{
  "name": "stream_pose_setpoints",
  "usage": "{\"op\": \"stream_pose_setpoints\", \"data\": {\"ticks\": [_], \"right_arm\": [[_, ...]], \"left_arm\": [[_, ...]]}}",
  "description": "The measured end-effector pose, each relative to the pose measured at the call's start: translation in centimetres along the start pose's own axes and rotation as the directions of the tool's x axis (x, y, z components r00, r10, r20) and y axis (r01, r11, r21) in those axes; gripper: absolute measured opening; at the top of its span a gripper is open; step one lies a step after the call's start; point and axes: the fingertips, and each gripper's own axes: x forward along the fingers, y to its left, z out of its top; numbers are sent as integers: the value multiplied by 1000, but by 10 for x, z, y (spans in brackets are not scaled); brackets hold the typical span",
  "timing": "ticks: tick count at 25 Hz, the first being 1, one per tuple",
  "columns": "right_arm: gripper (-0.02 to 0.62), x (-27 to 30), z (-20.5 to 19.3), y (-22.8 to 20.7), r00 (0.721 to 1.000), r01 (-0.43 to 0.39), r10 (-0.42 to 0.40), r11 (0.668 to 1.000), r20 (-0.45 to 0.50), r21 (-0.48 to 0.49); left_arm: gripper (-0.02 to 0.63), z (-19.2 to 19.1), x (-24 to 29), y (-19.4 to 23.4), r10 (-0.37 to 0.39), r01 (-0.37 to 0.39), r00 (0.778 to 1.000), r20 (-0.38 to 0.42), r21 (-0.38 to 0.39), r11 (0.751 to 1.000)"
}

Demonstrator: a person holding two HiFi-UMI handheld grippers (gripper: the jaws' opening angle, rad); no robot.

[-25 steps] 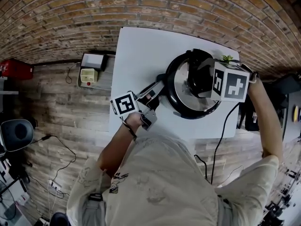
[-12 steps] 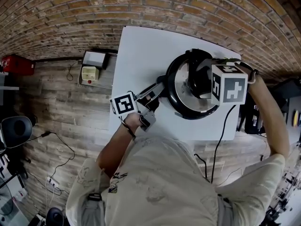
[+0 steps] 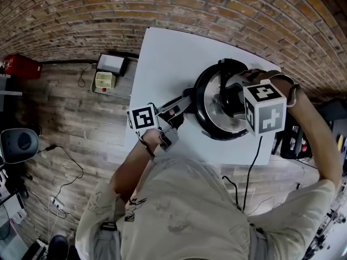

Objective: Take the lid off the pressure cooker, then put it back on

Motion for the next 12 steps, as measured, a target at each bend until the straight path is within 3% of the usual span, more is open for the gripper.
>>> {"op": "stream_pose_setpoints", "data": {"ticks": [9,12], "right_arm": [[327,1,2,3,1000,5,-7,997,-30,-82],[327,1,3,3,999,10,-13,994,-30,-111]], "left_arm": [[140,1,-1,0,-4,4,1000,7,-8,1000],[140,2,-1,1,-5,5,1000,0,30,1000]]}}
